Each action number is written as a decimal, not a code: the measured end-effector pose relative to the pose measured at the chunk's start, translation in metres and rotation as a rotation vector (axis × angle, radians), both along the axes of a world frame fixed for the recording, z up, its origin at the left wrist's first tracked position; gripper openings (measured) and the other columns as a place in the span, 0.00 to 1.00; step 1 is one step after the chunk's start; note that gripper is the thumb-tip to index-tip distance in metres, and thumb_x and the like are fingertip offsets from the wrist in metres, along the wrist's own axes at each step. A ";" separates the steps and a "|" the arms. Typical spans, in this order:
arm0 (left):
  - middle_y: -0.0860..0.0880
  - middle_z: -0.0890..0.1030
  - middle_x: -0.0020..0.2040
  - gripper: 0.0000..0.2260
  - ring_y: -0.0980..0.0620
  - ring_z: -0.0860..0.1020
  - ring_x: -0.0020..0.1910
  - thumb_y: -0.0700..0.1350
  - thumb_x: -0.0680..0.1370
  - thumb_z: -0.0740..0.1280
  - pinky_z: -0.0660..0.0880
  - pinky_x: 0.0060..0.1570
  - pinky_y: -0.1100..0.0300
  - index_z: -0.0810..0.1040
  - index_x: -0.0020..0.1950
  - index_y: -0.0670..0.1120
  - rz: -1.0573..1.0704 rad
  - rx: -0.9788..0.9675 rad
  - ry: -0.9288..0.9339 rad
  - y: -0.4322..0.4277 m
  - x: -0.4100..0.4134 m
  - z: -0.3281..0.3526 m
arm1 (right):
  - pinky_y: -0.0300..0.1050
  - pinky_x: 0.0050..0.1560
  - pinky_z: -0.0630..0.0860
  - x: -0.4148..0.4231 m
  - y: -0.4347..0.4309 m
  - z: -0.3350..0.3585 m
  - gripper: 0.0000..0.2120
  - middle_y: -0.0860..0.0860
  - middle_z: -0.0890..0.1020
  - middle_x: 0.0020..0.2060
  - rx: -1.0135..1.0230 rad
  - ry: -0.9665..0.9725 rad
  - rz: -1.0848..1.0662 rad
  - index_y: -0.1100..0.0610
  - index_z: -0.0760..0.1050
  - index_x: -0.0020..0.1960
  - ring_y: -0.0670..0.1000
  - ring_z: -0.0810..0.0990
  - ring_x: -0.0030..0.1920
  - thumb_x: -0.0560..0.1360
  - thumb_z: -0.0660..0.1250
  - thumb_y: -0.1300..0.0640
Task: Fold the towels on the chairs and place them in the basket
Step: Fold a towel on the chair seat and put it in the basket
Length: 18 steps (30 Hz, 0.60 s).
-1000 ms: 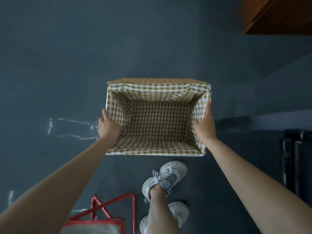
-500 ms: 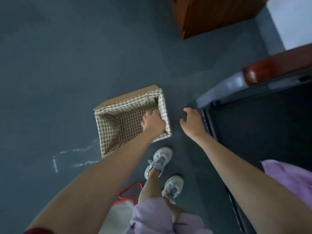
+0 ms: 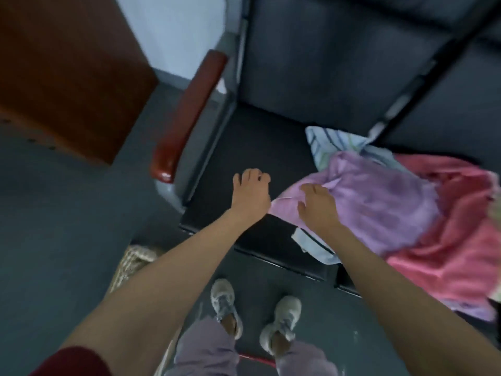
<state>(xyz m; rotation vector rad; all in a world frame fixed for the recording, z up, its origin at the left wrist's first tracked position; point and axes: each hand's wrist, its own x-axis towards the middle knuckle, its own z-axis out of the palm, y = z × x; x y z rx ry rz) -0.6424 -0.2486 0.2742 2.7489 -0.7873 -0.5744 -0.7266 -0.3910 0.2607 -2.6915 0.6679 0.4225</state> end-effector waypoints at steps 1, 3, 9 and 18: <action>0.45 0.68 0.68 0.18 0.46 0.62 0.70 0.41 0.78 0.60 0.54 0.71 0.48 0.69 0.68 0.45 -0.070 0.001 -0.009 -0.021 -0.004 -0.002 | 0.51 0.62 0.66 -0.013 -0.021 -0.001 0.21 0.60 0.75 0.61 -0.010 0.014 -0.069 0.59 0.70 0.67 0.60 0.71 0.63 0.74 0.63 0.63; 0.45 0.68 0.67 0.17 0.45 0.63 0.69 0.41 0.78 0.59 0.57 0.69 0.48 0.69 0.68 0.45 -0.193 0.000 -0.024 -0.060 -0.016 -0.012 | 0.52 0.64 0.65 -0.041 -0.056 -0.006 0.22 0.59 0.73 0.63 -0.022 0.037 -0.187 0.59 0.68 0.68 0.60 0.68 0.65 0.75 0.63 0.62; 0.44 0.67 0.68 0.19 0.43 0.62 0.69 0.41 0.78 0.60 0.61 0.68 0.46 0.67 0.69 0.44 -0.388 0.014 0.039 -0.146 -0.060 -0.085 | 0.51 0.66 0.63 -0.112 -0.132 -0.066 0.23 0.57 0.68 0.67 -0.045 0.078 -0.373 0.57 0.65 0.71 0.59 0.63 0.69 0.76 0.61 0.60; 0.37 0.74 0.59 0.17 0.37 0.72 0.58 0.41 0.75 0.67 0.70 0.58 0.44 0.72 0.62 0.37 -0.081 -0.433 -0.238 -0.185 -0.046 -0.232 | 0.57 0.60 0.72 -0.125 -0.189 -0.213 0.22 0.58 0.77 0.53 -0.109 -0.389 -0.182 0.59 0.77 0.58 0.64 0.74 0.58 0.71 0.59 0.47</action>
